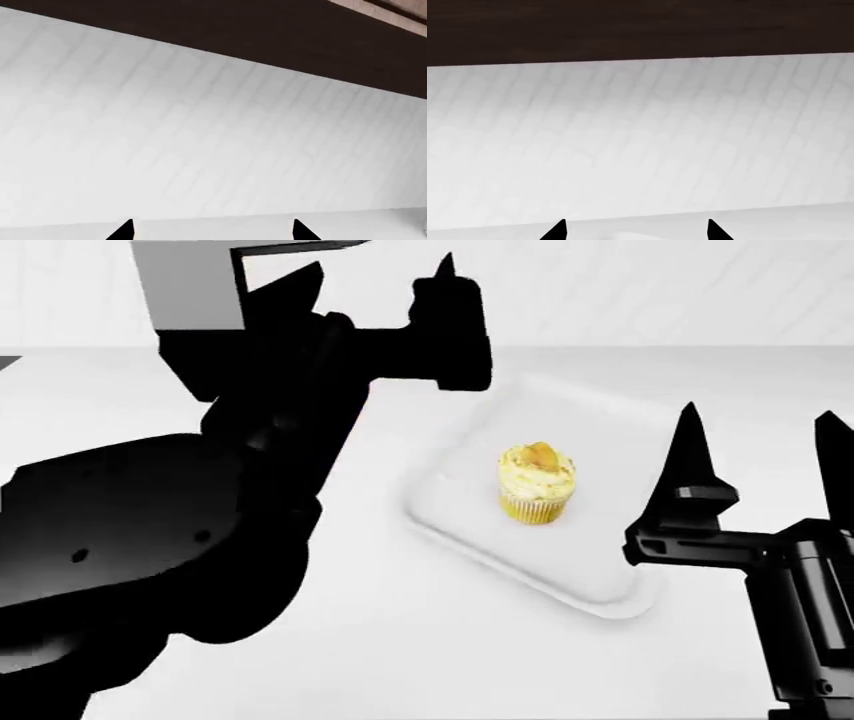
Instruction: Pick up the bowl with donut and place it on the tray. Pick up the cupcake and place it on the tray.
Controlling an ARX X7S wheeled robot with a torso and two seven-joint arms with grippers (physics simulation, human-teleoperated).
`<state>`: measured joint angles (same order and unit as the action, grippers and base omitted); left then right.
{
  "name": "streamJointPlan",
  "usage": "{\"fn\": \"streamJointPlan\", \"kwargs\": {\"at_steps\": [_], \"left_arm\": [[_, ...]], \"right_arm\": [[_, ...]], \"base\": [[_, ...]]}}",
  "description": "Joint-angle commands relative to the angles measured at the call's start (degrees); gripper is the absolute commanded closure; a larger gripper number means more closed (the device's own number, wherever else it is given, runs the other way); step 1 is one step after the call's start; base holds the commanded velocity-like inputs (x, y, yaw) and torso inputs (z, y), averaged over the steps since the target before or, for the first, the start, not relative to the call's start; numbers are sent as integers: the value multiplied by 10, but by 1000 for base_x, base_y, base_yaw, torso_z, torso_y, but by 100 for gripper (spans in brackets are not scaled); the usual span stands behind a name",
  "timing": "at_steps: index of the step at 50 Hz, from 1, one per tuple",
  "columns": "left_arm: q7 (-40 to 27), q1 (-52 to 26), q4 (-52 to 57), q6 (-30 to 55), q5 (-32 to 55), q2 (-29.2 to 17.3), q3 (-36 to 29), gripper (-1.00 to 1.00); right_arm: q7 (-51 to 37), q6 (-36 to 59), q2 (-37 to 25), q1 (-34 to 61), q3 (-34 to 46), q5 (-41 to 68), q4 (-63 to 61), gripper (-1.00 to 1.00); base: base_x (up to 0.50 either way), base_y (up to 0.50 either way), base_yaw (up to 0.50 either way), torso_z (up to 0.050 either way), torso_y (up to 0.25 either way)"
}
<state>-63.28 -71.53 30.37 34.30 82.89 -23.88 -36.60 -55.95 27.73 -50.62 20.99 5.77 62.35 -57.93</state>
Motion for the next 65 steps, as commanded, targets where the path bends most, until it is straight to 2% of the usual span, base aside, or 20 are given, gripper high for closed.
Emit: {"fn": "streamJointPlan", "kwargs": {"at_steps": [1,6,9,15,21,28,41,46,55,65], "left_arm": [[-22,39,100,-32,42,-160,104,-100],[-14,90,134,-63,63,-235,158,-100],[5,152,156,-92,51,-277,193,-100],[38,241,171,-143,27,-326,251,-100],[73,305,164,-172,-18,-334,277,-100],[92,331,162,-190,-25,-338,292,-100],[93,341,172,-199,-14,-343,304,-100],[92,345,176,-201,-14,-344,307,-100],[91,346,180,-199,-12,-344,306,-100],[90,345,180,-200,-11,-344,308,-100]], "right_arm": [[-10,19,-7,33,19,6,-3,-100],[-27,32,-15,59,27,23,-11,-100],[-38,38,-20,78,36,34,-17,-100],[-56,29,-34,105,68,39,-19,-100],[-88,-6,-70,159,136,49,-20,-100],[-130,-52,-107,247,256,51,-20,-100],[-198,-170,-182,513,572,64,-21,-100],[-215,-200,-182,618,685,69,-21,-100],[-242,-289,-187,846,947,62,-21,-100],[-283,-388,-153,1047,1208,30,-20,-100]], "base": [[2,500,0,0,0],[2,500,0,0,0],[2,500,0,0,0],[2,500,0,0,0],[2,500,0,0,0],[2,500,0,0,0],[2,500,0,0,0],[2,500,0,0,0],[2,500,0,0,0],[2,500,0,0,0]]}}
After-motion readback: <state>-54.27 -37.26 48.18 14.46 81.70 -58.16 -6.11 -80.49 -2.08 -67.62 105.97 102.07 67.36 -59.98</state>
